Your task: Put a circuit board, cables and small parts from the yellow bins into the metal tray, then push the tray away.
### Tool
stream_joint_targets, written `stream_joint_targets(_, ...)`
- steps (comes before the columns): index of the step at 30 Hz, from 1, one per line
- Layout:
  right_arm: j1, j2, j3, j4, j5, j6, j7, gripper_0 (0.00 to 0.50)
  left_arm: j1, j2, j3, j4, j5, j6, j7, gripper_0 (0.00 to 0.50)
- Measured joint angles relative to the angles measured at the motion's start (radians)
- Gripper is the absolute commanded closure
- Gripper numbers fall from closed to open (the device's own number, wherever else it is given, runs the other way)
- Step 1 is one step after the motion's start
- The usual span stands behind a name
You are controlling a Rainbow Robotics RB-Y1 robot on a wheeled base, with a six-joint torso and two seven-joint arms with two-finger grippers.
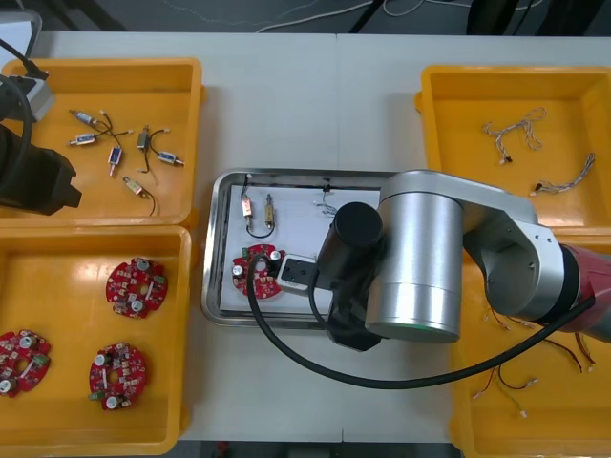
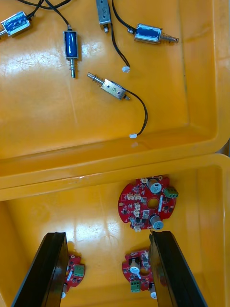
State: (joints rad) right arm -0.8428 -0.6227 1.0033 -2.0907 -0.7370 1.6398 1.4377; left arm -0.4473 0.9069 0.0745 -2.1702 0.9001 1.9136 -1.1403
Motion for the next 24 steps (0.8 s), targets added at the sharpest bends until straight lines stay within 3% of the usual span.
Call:
stream_joint_targets(8,-0.018,0.046,0.11,0.071,0.07,-0.095,0.0,0.0,0.007,0.0,0.0,0.0,0.0,0.0,0.0,0.0)
stream_joint_targets(24,-0.057,0.09,0.239,0.12,0.128,-0.11,0.0,0.0,0.026,0.0,0.0,0.0,0.0,0.0,0.0,0.0)
